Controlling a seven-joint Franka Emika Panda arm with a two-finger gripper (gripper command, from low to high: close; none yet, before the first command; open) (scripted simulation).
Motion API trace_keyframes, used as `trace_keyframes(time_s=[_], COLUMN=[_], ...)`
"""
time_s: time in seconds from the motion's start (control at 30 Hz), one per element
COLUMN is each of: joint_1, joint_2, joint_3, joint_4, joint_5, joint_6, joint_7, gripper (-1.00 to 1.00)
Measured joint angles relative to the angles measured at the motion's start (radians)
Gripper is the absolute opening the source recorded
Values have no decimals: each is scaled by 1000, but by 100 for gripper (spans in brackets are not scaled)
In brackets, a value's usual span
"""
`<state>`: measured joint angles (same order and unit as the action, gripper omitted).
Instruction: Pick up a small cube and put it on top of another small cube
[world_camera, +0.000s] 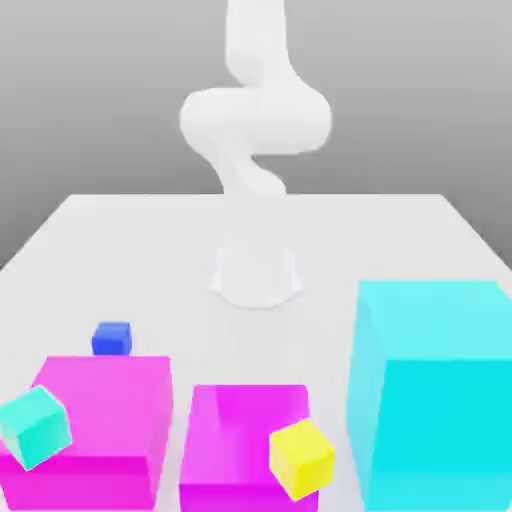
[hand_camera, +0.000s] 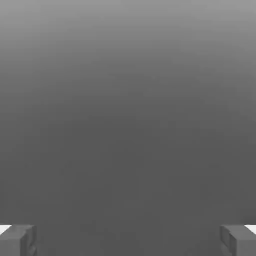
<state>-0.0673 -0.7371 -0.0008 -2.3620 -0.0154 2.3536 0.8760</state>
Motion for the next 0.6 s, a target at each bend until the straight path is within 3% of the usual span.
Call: trace_keyframes(time_s=[0.6], joint_1=[-474], joint_2=[458], joint_3=[-98], joint_4=[-450], joint_5=[-83], joint_6=[390], joint_7=[527], gripper=[0])
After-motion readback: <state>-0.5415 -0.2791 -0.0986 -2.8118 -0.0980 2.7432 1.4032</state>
